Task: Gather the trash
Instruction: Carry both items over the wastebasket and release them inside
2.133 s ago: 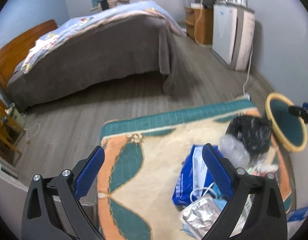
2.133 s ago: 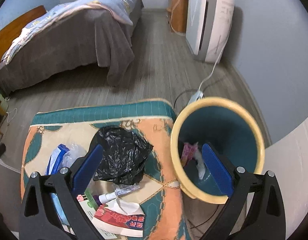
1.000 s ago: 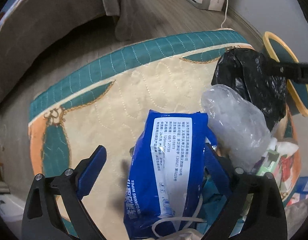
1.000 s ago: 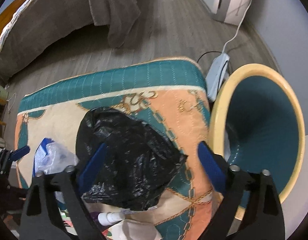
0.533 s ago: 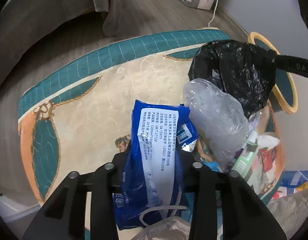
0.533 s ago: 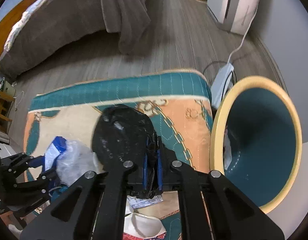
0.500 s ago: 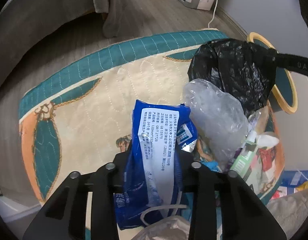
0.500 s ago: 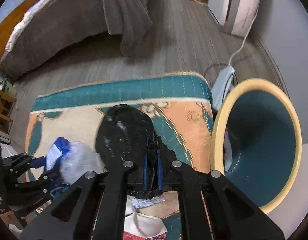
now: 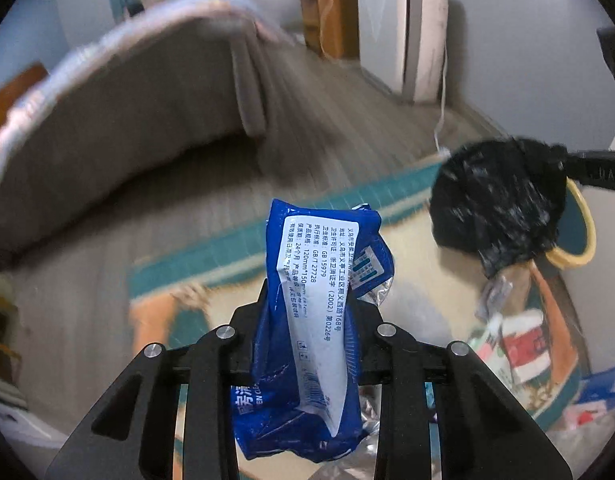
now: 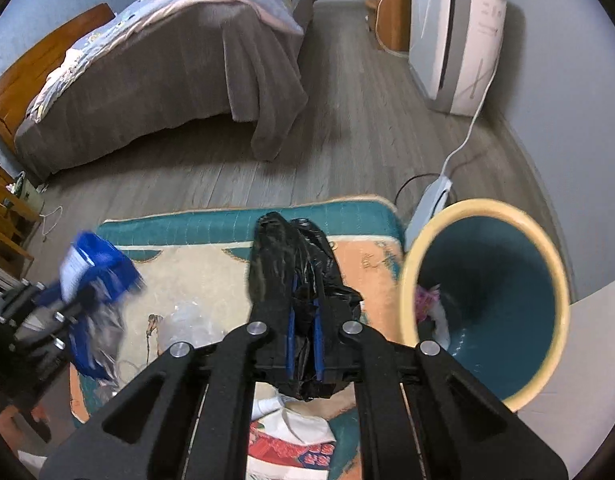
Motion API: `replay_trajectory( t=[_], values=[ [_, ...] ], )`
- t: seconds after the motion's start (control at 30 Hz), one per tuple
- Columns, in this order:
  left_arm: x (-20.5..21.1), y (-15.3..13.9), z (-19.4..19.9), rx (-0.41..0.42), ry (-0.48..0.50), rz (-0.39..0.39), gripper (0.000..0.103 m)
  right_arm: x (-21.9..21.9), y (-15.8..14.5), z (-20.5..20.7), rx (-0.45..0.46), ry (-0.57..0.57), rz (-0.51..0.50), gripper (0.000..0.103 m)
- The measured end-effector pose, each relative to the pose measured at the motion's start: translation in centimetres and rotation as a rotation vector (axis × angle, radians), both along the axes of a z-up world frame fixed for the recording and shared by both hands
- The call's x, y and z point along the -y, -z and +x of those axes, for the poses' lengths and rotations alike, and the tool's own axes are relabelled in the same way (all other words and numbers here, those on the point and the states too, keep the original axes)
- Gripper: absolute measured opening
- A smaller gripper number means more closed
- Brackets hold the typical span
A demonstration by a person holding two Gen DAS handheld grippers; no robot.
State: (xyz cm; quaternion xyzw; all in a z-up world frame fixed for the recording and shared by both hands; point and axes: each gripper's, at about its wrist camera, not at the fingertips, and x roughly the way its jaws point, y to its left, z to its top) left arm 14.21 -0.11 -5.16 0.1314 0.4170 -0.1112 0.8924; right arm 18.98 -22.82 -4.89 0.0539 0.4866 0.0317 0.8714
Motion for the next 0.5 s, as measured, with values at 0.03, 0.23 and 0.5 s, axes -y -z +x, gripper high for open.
replay_trajectory(
  t=[0.03,0.23,0.5],
  values=[
    [-0.1,-0.6,-0.2,0.032,-0.006,0.002,0.032,0.3,-0.6,-0.4,0.014,0.006,-0.002,0.006],
    [-1.0,-4.5,-1.5,0.117,-0.042,-0.113,0.032,2.2,-3.9,-2.2,0.079,0.041,0.021,0.006],
    [1.6,-5.1,-2.6,0.101,0.024,-0.153,0.032,4.8,-5.7,-4.2,0.117,0.079,-0.006,0.006]
  ],
)
